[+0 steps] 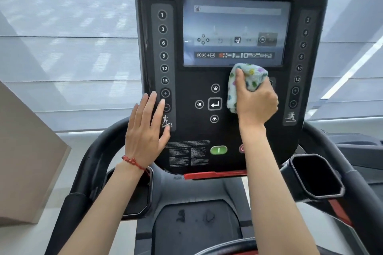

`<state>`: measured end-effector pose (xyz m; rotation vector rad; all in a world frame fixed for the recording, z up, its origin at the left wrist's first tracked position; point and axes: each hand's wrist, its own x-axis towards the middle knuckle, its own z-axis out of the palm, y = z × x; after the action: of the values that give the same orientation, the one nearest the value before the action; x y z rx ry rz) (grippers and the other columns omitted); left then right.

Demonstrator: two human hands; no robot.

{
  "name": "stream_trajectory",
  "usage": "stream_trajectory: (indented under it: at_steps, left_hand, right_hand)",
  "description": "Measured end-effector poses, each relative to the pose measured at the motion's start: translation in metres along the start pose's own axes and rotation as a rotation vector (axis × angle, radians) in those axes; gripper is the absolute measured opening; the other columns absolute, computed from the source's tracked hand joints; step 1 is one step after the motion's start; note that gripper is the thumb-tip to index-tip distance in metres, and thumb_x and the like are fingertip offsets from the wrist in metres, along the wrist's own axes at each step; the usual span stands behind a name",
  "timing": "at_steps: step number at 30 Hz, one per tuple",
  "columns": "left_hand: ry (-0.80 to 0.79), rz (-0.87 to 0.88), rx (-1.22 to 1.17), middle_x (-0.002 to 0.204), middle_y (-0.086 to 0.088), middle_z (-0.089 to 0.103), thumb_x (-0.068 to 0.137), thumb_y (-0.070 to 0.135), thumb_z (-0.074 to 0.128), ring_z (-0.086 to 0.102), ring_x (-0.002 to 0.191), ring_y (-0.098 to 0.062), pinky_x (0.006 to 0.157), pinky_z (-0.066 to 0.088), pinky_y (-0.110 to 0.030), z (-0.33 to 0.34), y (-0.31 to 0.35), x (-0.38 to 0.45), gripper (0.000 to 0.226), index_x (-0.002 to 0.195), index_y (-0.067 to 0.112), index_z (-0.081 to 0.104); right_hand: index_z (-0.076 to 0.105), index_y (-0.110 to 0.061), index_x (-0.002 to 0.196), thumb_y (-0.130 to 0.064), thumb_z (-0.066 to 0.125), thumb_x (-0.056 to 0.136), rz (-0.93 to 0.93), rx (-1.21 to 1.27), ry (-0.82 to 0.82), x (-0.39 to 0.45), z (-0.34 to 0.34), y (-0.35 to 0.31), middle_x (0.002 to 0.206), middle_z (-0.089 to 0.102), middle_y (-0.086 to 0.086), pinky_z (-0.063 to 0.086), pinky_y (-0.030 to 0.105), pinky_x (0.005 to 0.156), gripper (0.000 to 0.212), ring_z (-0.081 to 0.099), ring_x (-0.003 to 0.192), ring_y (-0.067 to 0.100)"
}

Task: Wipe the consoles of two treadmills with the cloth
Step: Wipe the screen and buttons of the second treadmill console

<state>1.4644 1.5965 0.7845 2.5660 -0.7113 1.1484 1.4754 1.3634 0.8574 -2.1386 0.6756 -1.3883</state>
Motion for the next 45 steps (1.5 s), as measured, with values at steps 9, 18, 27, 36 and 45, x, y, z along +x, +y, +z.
stream_trajectory:
  at_steps: [9, 18, 27, 36, 45]
  left_hand:
    - [-0.061, -0.001, 0.001, 0.146, -0.021, 0.034, 0.087, 0.021, 0.051, 0.028, 0.137, -0.034, 0.11, 0.027, -0.05, -0.007, -0.006, -0.02, 0.056, 0.137, 0.0, 0.037]
    - [-0.073, -0.03, -0.005, 0.145, -0.022, 0.035, 0.085, 0.019, 0.056, 0.03, 0.136, -0.035, 0.109, 0.029, -0.05, -0.006, -0.001, -0.039, 0.057, 0.136, -0.002, 0.04]
    - [-0.097, -0.034, 0.022, 0.145, -0.022, 0.034, 0.087, 0.022, 0.054, 0.029, 0.136, -0.035, 0.108, 0.031, -0.051, -0.005, 0.0, -0.046, 0.057, 0.137, -0.002, 0.04]
    - [-0.078, -0.055, 0.045, 0.144, -0.025, 0.035, 0.086, 0.018, 0.053, 0.028, 0.136, -0.036, 0.108, 0.028, -0.053, -0.002, 0.007, -0.054, 0.057, 0.137, -0.004, 0.04]
    - [-0.048, 0.006, 0.007, 0.143, -0.022, 0.035, 0.083, 0.016, 0.058, 0.027, 0.135, -0.036, 0.112, 0.023, -0.051, 0.006, 0.042, -0.039, 0.057, 0.135, -0.003, 0.043]
  right_hand:
    - [0.053, -0.01, 0.059, -0.063, 0.056, 0.072, -0.221, 0.046, -0.106, -0.086, 0.016, -0.055, 0.051, 0.056, 0.002, 0.037, 0.021, 0.037, 0.055, 0.055, 0.04, 0.02]
    - [0.051, -0.01, 0.055, -0.065, 0.057, 0.071, -0.29, 0.02, -0.067, -0.092, 0.015, -0.042, 0.049, 0.053, 0.002, 0.034, 0.021, 0.034, 0.057, 0.051, 0.037, 0.018]
    - [0.061, -0.005, 0.066, -0.062, 0.057, 0.07, 0.051, -0.006, 0.03, -0.074, -0.005, 0.003, 0.062, 0.066, 0.007, 0.041, 0.025, 0.053, 0.057, 0.063, 0.053, 0.028]
    - [0.05, -0.01, 0.057, -0.061, 0.06, 0.073, -0.37, 0.023, -0.166, -0.137, 0.003, -0.023, 0.051, 0.051, 0.0, 0.032, 0.022, 0.037, 0.054, 0.049, 0.04, 0.014]
    - [0.056, -0.008, 0.06, -0.063, 0.052, 0.079, -0.186, -0.039, -0.029, -0.096, -0.015, 0.039, 0.052, 0.058, 0.005, 0.041, 0.025, 0.037, 0.058, 0.055, 0.042, 0.022]
